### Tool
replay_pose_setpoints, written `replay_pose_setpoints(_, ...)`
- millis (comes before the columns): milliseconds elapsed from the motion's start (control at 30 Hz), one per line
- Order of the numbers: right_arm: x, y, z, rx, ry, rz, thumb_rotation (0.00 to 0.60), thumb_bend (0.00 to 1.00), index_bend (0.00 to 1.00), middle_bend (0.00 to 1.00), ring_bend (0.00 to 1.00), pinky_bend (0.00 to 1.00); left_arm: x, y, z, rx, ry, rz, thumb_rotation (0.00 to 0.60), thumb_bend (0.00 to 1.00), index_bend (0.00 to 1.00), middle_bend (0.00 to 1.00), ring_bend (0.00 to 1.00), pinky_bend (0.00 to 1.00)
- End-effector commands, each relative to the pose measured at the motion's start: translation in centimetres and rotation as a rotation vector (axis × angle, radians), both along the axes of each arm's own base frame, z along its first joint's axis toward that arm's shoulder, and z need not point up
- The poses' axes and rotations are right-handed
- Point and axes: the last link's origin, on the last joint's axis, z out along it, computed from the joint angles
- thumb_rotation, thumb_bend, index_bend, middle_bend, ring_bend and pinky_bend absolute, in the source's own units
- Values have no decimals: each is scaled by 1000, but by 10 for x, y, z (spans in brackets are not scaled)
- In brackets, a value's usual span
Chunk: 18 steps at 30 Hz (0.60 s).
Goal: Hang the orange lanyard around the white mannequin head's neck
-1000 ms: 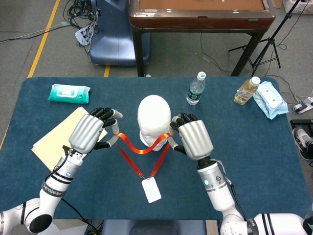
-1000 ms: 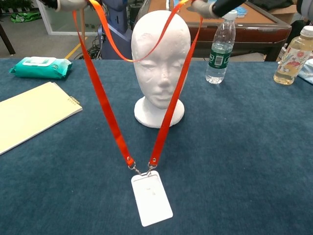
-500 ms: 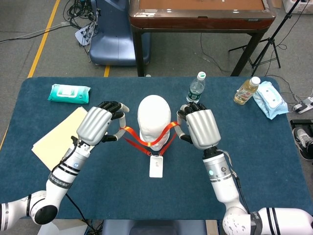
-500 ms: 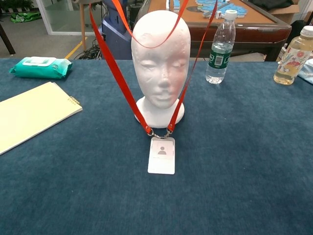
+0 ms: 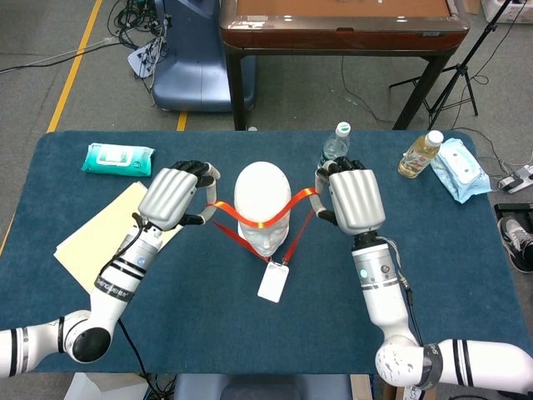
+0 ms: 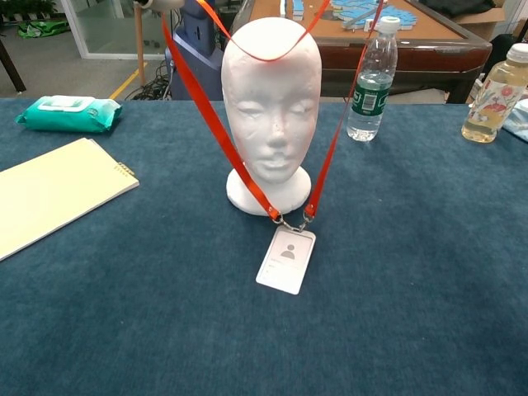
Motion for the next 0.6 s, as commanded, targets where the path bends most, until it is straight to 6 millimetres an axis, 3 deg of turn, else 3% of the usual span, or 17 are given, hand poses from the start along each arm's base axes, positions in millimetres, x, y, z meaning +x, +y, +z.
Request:
replay_pose_setpoints(33,-2,-9,3,-13,-16,-26,600,437,643,474,333,393,4,7,3,15,-9,11,600,329,634,322,244,237)
replay_pose_setpoints(600,-8,-38,12,-64,-34,-115,600,436,643,475,333,388,12,34,-1,69,5,78,600,329,634,322,242,237)
